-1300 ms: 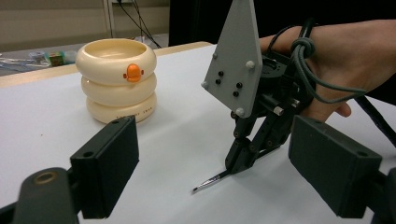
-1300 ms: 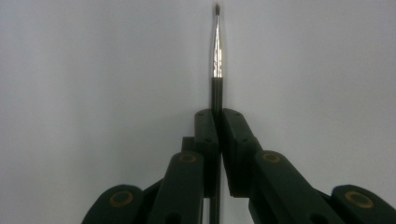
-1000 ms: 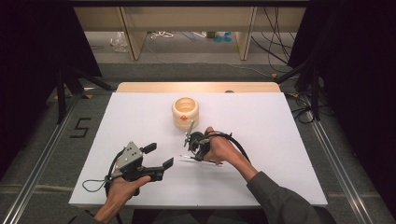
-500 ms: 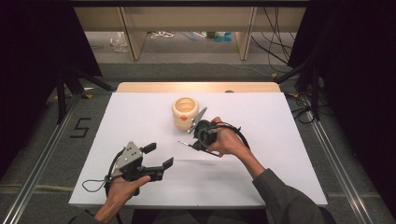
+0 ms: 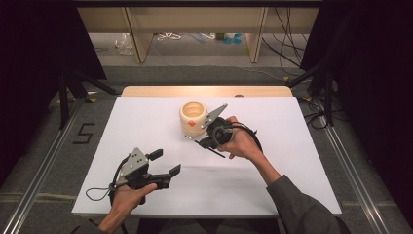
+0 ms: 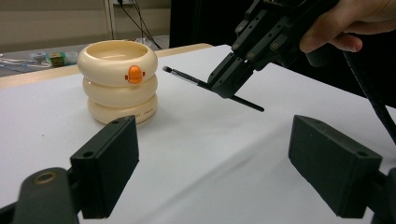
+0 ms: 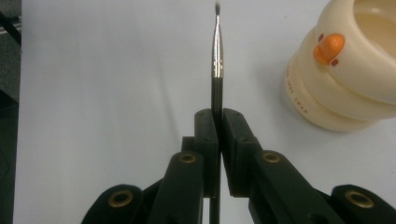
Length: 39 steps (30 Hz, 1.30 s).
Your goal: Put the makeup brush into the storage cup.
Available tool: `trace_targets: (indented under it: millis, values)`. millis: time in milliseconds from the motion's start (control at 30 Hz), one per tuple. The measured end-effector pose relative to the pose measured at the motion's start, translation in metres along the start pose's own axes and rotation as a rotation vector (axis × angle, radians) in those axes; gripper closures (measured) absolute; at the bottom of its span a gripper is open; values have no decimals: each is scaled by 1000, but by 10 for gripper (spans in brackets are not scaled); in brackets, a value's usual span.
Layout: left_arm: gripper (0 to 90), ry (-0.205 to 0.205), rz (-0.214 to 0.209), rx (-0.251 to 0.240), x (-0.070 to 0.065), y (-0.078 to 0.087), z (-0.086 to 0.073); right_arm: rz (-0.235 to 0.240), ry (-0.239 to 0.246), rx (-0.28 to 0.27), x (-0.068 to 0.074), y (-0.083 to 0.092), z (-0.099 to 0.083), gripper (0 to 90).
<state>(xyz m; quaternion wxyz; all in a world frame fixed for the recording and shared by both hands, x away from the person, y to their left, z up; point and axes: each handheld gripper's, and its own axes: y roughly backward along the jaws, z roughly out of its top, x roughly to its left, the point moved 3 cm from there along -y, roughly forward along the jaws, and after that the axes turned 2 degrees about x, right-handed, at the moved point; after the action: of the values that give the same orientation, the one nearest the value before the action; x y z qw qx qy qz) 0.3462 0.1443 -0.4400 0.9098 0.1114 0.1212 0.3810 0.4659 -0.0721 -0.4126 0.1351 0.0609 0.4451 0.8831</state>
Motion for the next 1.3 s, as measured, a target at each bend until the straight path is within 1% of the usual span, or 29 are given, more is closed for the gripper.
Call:
trace_targets:
  millis: [33,67,100,133,167,200,267,300,333,367,400,433,500,567,600,633,667,700,733,767,833,900,1000,1033,1100,1133,1300]
  values:
    - [156,0,0,0,0,0,0,0,0,0,0,0,0,857]
    - [156,-3,10,6,0,1,0,-8,-1,-22,-1,3,1,857]
    - [156,1,9,4,0,1,0,-7,-9,-38,-2,3,2,857]
    - [156,17,18,3,0,1,0,-12,-9,-57,-3,5,3,858]
    - [156,13,12,0,0,0,0,-3,-17,-72,-3,6,3,858]
    - [156,14,20,4,0,1,0,6,-27,-107,-4,8,4,858]
    - [156,20,16,-2,0,0,0,9,-43,-143,-6,11,5,858]
    - [156,20,23,4,0,1,0,10,-54,-165,-7,13,6,857]
    - [156,34,3,2,-2,0,-1,7,-57,-187,-8,14,6,858]
    - [156,10,6,7,0,1,0,10,-67,-200,-10,15,6,857]
    - [156,9,7,5,0,1,0,-1,-69,-216,-11,17,6,857]
    - [156,9,7,5,0,1,0,-13,-69,-225,-12,17,6,857]
    - [156,9,8,3,0,1,0,-20,-72,-239,-15,18,6,858]
    - [156,5,12,9,0,1,0,-17,-76,-239,-15,20,6,857]
    - [156,20,13,8,-1,1,0,-21,-74,-257,-17,20,7,857]
    - [156,20,13,8,-1,1,0,-21,-74,-257,-17,20,7,857]
    - [156,18,14,6,-1,1,0,-29,-77,-278,-17,21,8,858]
    - [156,1,14,6,0,1,0,-25,-76,-280,-17,23,9,857]
    - [156,1,14,6,0,1,0,-25,-76,-280,-17,23,9,857]
    - [156,-2,14,3,1,1,1,-31,-76,-293,-18,25,10,858]
    - [156,-1,14,2,1,1,1,-44,-81,-312,-19,26,11,858]
    - [156,-2,11,0,1,1,1,-36,-80,-310,-20,27,11,858]
    - [157,-3,11,-2,1,1,1,-54,-88,-342,-23,28,13,857]
    - [156,-2,11,-2,1,1,1,-48,-94,-340,-23,29,13,858]
    - [156,-4,11,-1,1,1,1,-52,-94,-348,-24,29,14,858]
    - [156,-4,10,0,1,1,0,-59,-100,-369,-26,30,15,858]
    - [156,-4,12,0,1,1,0,-68,-104,-395,-29,34,16,858]
